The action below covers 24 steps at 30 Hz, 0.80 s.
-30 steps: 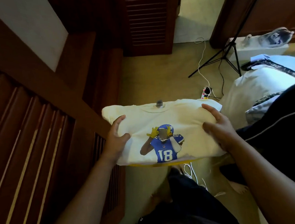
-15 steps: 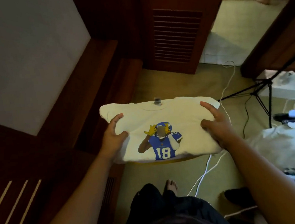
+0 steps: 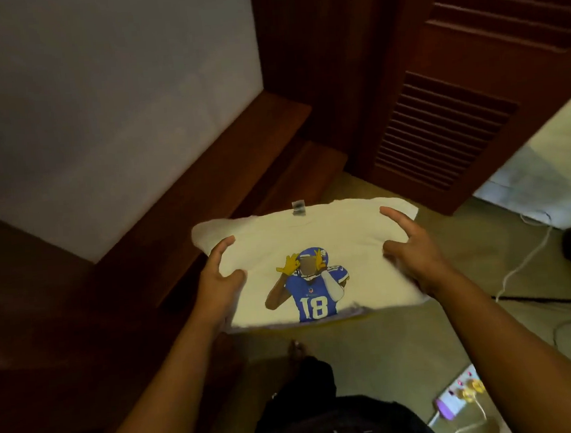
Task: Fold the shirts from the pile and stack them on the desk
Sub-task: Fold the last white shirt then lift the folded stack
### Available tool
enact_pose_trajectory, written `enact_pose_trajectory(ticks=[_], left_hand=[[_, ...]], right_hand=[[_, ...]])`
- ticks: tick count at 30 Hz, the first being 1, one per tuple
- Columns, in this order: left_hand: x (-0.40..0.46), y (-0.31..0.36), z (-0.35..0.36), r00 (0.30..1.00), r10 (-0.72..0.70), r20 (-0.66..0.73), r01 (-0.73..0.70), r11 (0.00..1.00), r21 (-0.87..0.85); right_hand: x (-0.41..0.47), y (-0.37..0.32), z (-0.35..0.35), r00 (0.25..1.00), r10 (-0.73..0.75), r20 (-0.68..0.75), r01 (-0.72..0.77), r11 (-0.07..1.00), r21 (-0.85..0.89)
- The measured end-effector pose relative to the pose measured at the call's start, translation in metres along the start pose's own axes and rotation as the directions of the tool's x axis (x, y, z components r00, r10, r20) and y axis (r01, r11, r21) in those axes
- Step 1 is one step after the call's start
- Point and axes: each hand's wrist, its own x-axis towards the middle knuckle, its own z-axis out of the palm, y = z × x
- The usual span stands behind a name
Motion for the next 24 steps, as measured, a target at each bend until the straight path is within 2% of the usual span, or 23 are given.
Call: enact_pose_trajectory(ticks=[7, 11, 16, 20, 24], left_hand=[[0.051, 0.02, -0.034, 0.985, 0.031, -0.17, -0.023, 0.999, 0.047], [0.067, 0.022, -0.05, 0.954, 0.057, -0.295, -0.052, 0.998, 0.026], [0.093, 0.028, -0.067, 0.878, 0.04, -0.476, -0.039, 0.999, 0.011], [0.115, 0.037, -0.077, 0.801, -0.056, -0.596, 0.009, 0.997, -0.081], [0.146, 0.041, -0.086, 0.753, -0.091, -0.652, 0.058, 0.996, -0.072]], right_hand=[[0.094, -0.063, 0.05, 0.974, -0.086, 0.211, 0.102, 0.992, -0.069], [0.136, -0.099, 0.086, 0.938, -0.139, 0.318, 0.182, 0.977, -0.11], [0.193, -0.13, 0.138, 0.859, -0.161, 0.486, 0.253, 0.958, -0.131], [0.24, -0.157, 0.178, 0.739, -0.176, 0.65, 0.32, 0.941, -0.109], [0.279, -0.179, 0.223, 0.705, -0.169, 0.688, 0.349, 0.928, -0.13]])
